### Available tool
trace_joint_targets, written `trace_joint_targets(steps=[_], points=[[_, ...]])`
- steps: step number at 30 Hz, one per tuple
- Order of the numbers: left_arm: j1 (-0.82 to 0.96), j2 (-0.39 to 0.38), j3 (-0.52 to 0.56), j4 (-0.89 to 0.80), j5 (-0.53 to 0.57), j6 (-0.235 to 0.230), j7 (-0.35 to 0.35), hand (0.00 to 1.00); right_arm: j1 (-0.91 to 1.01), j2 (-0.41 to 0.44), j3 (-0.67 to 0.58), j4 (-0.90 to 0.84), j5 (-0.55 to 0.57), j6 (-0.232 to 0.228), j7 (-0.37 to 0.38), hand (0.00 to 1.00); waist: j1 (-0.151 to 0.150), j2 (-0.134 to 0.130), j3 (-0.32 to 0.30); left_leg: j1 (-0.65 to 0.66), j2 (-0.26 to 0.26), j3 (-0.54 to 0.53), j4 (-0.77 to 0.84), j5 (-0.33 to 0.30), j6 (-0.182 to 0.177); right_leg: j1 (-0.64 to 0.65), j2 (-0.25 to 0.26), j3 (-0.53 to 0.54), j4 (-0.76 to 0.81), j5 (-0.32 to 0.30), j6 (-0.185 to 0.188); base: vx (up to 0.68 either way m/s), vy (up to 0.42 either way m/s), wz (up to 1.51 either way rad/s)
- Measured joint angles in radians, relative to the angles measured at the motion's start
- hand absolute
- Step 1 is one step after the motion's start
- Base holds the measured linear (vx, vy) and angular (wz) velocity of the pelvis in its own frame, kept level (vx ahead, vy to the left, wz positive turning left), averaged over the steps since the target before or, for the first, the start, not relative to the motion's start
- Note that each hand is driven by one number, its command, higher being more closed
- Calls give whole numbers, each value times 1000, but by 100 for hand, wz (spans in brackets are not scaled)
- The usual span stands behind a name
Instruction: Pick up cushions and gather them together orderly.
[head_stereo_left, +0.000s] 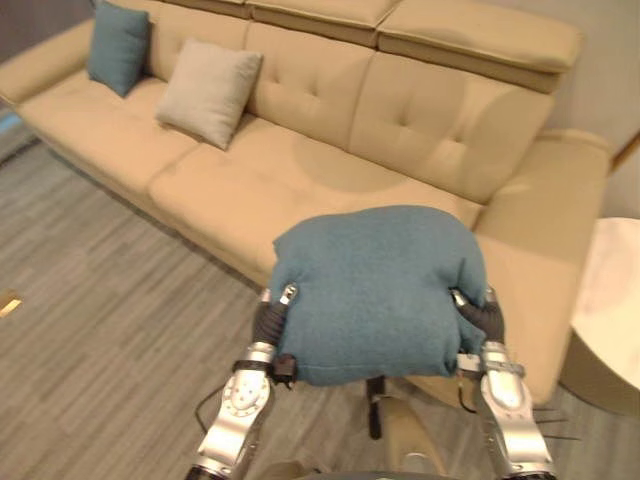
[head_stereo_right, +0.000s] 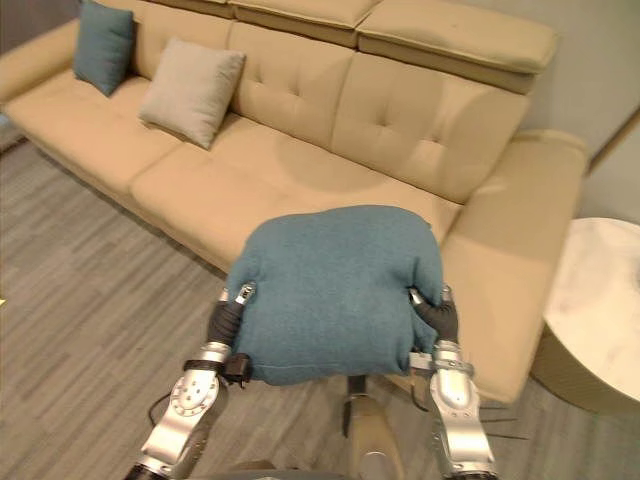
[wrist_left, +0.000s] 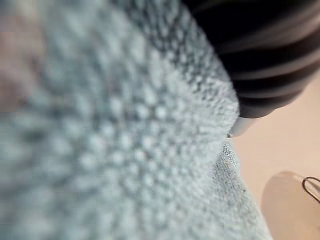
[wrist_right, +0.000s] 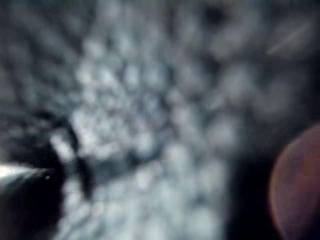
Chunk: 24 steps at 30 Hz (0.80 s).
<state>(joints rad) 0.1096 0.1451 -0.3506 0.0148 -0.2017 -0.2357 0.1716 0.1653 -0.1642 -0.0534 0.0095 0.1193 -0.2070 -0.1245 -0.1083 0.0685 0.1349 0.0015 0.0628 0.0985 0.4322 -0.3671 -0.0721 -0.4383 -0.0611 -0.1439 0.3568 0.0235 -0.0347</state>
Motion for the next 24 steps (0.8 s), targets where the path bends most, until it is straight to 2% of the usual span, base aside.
trace_joint_targets(steps=[1, 2, 3, 4, 6, 7, 10, 11, 13, 14, 15, 16, 17, 19, 20, 22, 24], points=[[-2, -10, 0, 0, 0, 1, 0, 100, 16, 9, -7, -39, 0, 10, -1, 100, 7, 3, 1, -59, 55, 32, 171, 30, -44, 35, 38, -14, 1, -24, -22, 503, -220, -14], [2, -14, 2, 0, -1, 3, -4, 100, 41, 9, -8, -96, 1, 18, -4, 100, 17, 3, 2, -103, 111, 61, 327, 89, -40, 77, 72, -13, -8, -45, -42, 498, -201, -27], [6, -15, 2, 0, -2, 4, -7, 100, 54, 8, -8, -129, 2, 18, -5, 100, 21, 2, 2, -129, 144, 78, 405, 112, -34, 105, 88, -11, -16, -54, -51, 558, -159, -50], [8, -18, 2, 0, -2, 6, -16, 100, 80, 8, -9, -205, 5, 17, -9, 100, 33, -1, 3, -153, 200, 130, 517, 102, -21, 164, 113, 11, -34, -71, -59, 494, -103, -57], [6, -24, 2, -8, -2, 4, -18, 100, 93, 9, -9, -278, 6, 6, -12, 100, 39, -12, -1, -188, 224, 201, 532, 68, 36, 212, 114, 56, -58, -86, -64, 384, -46, -65], [5, -26, 3, -16, -2, -5, -18, 100, 90, 9, -10, -304, 5, -11, -13, 100, 47, -17, -1, -216, 226, 225, 473, 49, 67, 232, 112, 100, -74, -89, -62, 244, 40, -92], [5, -27, 6, -27, -1, -14, -18, 100, 73, 9, -10, -305, 5, -22, -13, 100, 70, -21, 1, -258, 205, 169, 267, 47, 71, 248, 111, 202, -78, -114, -55, 176, 121, -104], [11, -26, 8, -25, -1, -14, -18, 100, 55, 9, -7, -277, 4, -22, -13, 100, 71, -31, 7, -270, 169, 86, 132, 59, 50, 257, 110, 265, -78, -126, -38, 203, 288, -124], [28, -26, 9, -22, -1, -14, -18, 100, 24, 8, -5, -217, 0, -22, -12, 100, 71, -31, 7, -265, 130, -27, -3, 88, 4, 269, 111, 351, -77, -140, -16, 209, 369, -141], [33, -25, 9, -17, -1, -14, -17, 100, 3, 7, -3, -173, -5, -22, -12, 100, 73, -28, 5, -247, 113, -77, -79, 110, -20, 270, 115, 413, -73, -145, 11, 161, 378, -153], [35, -26, 11, -8, -1, -14, -17, 100, -9, 2, 2, -145, -6, -21, -12, 100, 75, -15, -2, -235, 111, -97, -130, 122, -40, 270, 126, 453, -73, -146, 29, 152, 397, -153], [44, -25, 15, -3, -1, -14, -17, 100, -17, -5, 12, -121, -7, -21, -12, 100, 75, -2, -10, -222, 114, -98, -148, 175, -67, 266, 139, 491, -76, -147, 51, 102, 353, -187], [75, -16, 35, -2, 0, -14, -16, 100, -26, -6, 40, -86, -9, -17, -7, 100, 77, -13, -11, -197, 111, -63, -126, 228, -59, 279, 144, 563, -107, -138, 73, 139, 443, -184], [98, 2, 50, 5, -1, -13, -17, 100, -18, 9, 69, -71, -12, -16, -6, 100, 60, -49, -28, -188, 94, 27, -119, 213, -27, 278, 96, 587, -152, -109, 117, 140, 397, -148], [99, 12, 52, 9, -1, -10, -17, 100, -20, 10, 74, -67, -12, -13, -3, 100, 68, -65, -36, -175, 85, 98, -118, 207, -13, 264, 73, 582, -179, -82, 141, 132, 352, -130], [106, 18, 60, 9, -1, -10, -17, 100, -32, 8, 85, -54, -12, -11, 0, 100, 69, -67, -38, -157, 73, 163, -118, 205, -9, 265, 40, 538, -230, -35, 151, 104, 284, -121], [116, 18, 94, 9, 0, -10, -17, 100, -66, 18, 112, 0, -11, -11, 4, 100, 74, -65, -38, -106, 72, 239, -139, 194, 10, 271, 24, 397, -267, 7, 122, 55, 115, -109]])
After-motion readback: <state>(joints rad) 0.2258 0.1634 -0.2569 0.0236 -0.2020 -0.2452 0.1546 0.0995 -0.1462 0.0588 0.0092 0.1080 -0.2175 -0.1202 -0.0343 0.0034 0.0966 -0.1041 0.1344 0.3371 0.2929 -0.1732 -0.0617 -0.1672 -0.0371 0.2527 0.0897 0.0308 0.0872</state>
